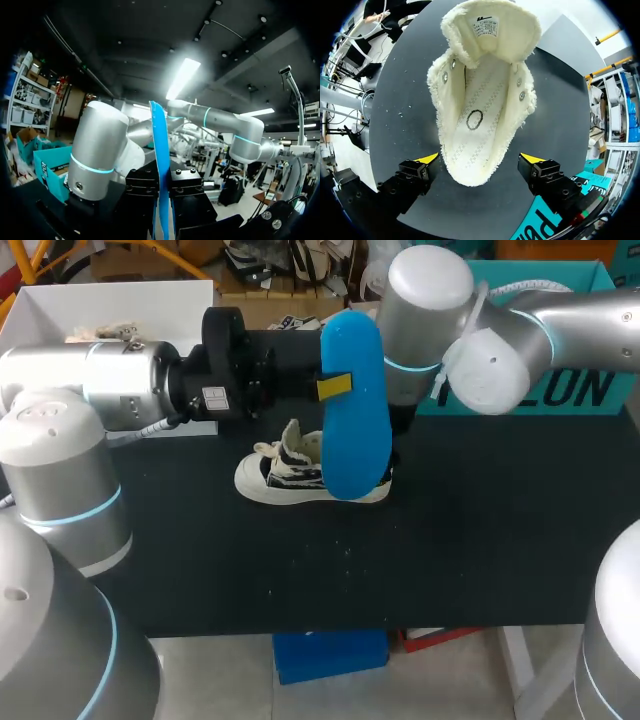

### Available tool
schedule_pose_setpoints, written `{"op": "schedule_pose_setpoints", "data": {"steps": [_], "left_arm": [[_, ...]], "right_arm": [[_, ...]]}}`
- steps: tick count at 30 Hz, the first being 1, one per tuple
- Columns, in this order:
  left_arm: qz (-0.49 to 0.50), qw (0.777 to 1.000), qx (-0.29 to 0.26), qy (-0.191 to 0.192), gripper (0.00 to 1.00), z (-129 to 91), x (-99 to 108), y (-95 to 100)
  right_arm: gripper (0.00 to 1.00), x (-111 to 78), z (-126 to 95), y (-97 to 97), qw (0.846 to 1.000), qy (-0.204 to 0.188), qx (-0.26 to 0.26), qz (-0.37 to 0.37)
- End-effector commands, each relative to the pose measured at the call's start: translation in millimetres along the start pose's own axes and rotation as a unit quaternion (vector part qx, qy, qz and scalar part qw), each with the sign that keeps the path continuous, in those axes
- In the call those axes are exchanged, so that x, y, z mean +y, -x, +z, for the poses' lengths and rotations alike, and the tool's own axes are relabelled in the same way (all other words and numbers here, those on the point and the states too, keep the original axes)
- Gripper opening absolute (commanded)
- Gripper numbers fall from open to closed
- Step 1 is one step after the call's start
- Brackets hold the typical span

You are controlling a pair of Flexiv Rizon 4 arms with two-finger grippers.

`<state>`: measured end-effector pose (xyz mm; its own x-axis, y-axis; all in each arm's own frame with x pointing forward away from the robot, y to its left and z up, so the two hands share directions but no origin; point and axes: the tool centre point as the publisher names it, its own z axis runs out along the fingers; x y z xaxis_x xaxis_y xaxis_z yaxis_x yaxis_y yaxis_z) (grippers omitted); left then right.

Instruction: Take the shoe out of the shoebox, open the shoe tongue, remove and reinsert the insole, then place the shoe into the shoebox

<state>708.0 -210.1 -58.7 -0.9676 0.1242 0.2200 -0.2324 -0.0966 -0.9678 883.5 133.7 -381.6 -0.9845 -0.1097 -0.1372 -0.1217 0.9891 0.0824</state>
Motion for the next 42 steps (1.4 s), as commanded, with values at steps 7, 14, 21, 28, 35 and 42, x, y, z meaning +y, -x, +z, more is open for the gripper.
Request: {"op": "schedule_pose_setpoints", "data": {"steps": [7, 14, 21, 28, 35, 42], "left_arm": [[0.001, 1.0, -0.003, -0.001, 0.0, 2.5, 1.0, -0.1], [0.001, 1.0, -0.003, -0.001, 0.0, 2.5, 1.0, -0.1], [0.001, 1.0, -0.003, -0.001, 0.0, 2.5, 1.0, -0.1], [0.001, 1.0, -0.003, -0.001, 0.0, 2.5, 1.0, -0.1], [0.001, 1.0, -0.003, -0.001, 0.0, 2.5, 1.0, -0.1], [0.001, 1.0, -0.003, -0.001, 0.0, 2.5, 1.0, -0.1]], "right_arm": [[1.0, 9.2, 2.3, 2.4, 0.997, -0.071, 0.006, 0.003], [1.0, 11.0, 4.4, 2.1, 0.997, -0.071, 0.012, 0.006], [1.0, 10.6, 3.3, 1.6, 0.999, -0.049, 0.012, 0.013], [1.0, 6.1, 0.5, -0.2, 1.0, -0.022, 0.009, 0.019], [1.0, 3.9, -1.1, -1.3, 1.0, 0.012, 0.01, 0.025], [1.0, 2.8, -1.7, -1.9, 0.996, 0.081, 0.011, 0.039]]}}
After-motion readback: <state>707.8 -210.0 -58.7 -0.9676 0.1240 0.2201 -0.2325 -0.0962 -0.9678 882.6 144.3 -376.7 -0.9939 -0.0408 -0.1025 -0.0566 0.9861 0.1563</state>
